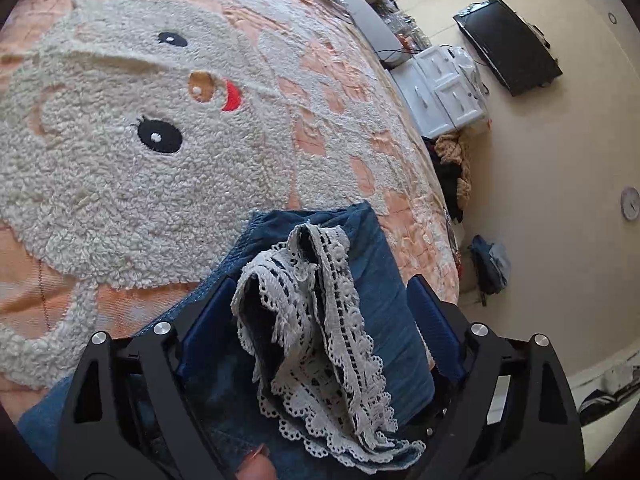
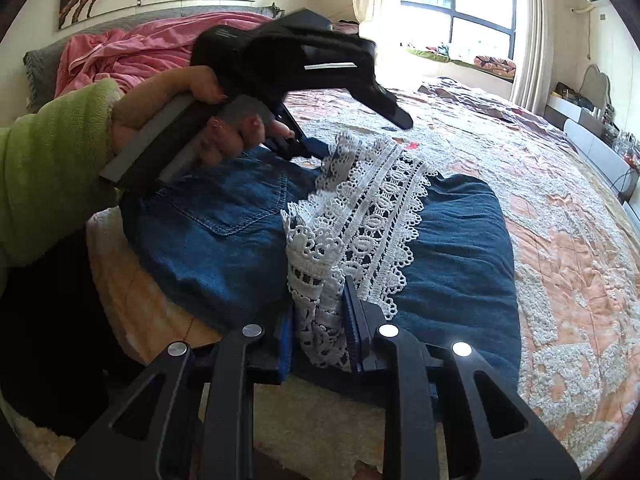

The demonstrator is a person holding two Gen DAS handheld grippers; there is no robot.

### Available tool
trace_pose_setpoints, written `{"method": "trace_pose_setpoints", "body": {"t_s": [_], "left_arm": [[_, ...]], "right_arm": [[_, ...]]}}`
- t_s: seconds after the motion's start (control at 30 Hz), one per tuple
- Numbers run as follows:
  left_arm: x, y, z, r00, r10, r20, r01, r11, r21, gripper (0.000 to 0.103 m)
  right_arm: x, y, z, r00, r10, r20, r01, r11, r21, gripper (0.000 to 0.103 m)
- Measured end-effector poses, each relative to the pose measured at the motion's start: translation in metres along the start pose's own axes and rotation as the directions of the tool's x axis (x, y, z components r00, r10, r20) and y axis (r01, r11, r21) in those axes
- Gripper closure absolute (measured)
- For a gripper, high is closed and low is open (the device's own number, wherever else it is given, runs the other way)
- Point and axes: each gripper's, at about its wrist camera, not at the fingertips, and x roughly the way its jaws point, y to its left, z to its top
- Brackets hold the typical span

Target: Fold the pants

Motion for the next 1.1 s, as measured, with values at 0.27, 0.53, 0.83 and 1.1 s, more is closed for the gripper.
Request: {"method": "trace_pose_setpoints", "body": {"t_s": [0.27, 0.53, 0.83, 1.1], "left_arm": [[0.011, -0.009, 0.004, 0.999, 0.014, 0.034, -0.016, 0.998, 0.055, 0.089], [0.012, 0.010, -0.002, 0.984, 0.179, 0.025, -0.180, 0.982, 0.062, 0.084], [-0.002, 0.008, -0.001, 0.986, 0.160, 0.055, -0.163, 0.985, 0.053, 0.062], [-0.039, -0.006, -0.012, 0.949, 0.268, 0.164, -0.286, 0.953, 0.099, 0.054]], "right_arm": [[0.004, 0.014, -0.005, 1.000, -0.003, 0.026, 0.006, 0.997, -0.082, 0.073], [-0.005, 0.006, -0.014, 0.996, 0.086, 0.004, -0.086, 0.996, -0.031, 0.050], [-0.068, -0.056, -0.018, 0.990, 0.091, 0.104, -0.107, 0.981, 0.159, 0.029], [-0.051, -0.069, 0.016, 0.999, -0.004, 0.041, -0.001, 0.992, 0.122, 0.030]]}}
